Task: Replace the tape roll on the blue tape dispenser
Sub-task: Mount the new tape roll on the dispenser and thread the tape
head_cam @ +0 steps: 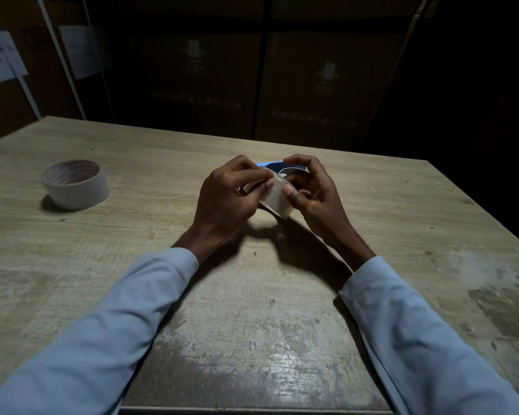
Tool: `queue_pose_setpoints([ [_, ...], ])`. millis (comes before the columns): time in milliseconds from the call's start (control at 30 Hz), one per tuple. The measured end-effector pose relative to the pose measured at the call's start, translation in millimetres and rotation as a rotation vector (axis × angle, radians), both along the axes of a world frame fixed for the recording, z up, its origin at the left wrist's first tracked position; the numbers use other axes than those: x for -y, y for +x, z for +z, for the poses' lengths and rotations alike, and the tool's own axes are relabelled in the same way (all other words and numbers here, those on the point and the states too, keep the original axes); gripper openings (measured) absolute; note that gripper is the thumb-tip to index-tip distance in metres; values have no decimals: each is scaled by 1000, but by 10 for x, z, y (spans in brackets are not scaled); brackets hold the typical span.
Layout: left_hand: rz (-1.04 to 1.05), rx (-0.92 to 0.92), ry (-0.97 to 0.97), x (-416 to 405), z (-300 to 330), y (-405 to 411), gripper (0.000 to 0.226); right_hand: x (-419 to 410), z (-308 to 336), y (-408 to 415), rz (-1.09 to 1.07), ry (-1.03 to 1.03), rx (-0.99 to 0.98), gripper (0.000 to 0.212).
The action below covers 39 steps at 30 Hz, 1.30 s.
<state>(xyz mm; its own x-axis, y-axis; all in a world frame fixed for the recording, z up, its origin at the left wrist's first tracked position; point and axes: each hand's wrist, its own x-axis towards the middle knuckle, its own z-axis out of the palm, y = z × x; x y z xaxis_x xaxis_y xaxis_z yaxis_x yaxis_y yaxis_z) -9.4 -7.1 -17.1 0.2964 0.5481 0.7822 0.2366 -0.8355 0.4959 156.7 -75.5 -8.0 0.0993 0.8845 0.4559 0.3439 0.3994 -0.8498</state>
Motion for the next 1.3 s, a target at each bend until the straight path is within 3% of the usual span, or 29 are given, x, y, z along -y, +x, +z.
queue_pose_setpoints([
  [400, 98, 71, -227, 12, 36, 17, 26, 20, 12, -51, -68, 47, 107, 44],
  [667, 71, 77, -343, 77, 37, 72, 13, 30, 7, -126, -122, 74, 190, 50],
  [933, -58, 166, -685, 49, -21, 36, 15, 18, -42, -136, -133, 68, 232, 53],
  [1300, -107, 198, -711, 51, -48, 14, 9, 8, -94, -168, -151, 94, 265, 45],
])
